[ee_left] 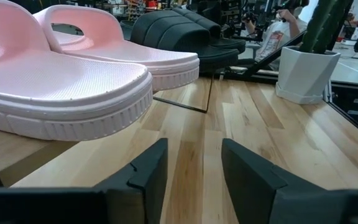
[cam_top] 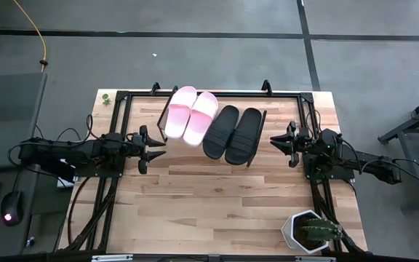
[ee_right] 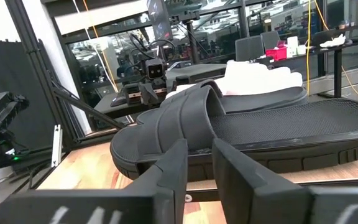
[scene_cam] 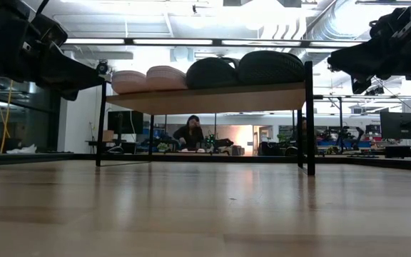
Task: Pick and place slides into the shelf
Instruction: Return to Home Position
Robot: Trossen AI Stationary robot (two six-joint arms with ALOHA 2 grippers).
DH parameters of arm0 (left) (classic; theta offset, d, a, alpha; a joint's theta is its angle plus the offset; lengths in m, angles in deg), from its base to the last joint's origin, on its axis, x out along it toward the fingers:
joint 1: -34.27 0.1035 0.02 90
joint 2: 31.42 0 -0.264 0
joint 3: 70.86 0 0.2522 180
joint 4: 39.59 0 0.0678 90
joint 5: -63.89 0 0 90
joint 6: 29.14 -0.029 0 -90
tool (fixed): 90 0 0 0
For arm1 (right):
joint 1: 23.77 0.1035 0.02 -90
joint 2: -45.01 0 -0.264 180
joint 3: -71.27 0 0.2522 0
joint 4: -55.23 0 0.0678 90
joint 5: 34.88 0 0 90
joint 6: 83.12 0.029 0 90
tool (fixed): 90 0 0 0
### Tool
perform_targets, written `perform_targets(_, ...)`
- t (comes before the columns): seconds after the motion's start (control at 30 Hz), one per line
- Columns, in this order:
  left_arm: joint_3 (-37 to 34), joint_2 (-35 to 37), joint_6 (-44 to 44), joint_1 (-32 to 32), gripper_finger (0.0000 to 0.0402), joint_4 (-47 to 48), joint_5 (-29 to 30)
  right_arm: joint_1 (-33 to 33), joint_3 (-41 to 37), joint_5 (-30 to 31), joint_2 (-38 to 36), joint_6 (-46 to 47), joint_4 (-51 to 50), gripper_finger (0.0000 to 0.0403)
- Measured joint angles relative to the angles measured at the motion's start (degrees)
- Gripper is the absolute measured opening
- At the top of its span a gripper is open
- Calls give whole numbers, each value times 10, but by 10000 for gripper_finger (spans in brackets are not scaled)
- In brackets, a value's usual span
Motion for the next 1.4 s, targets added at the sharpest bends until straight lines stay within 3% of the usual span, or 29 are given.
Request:
perform_targets(0.47,0,0,0,0,145,0,-1,0,0,13,0,0,-23,80)
perform_targets(0.7,0,0,0,0,141,0,-2,0,0,10,0,-4,-30,60)
perform_targets(0.93,0,0,-5,0,89,0,-2,0,0,10,0,-4,-30,5)
perform_targets(1.17,0,0,-15,0,8,0,-2,0,0,10,0,-2,-30,9)
perform_targets(1.4,0,0,-15,0,17,0,-2,0,0,10,0,-3,-30,2)
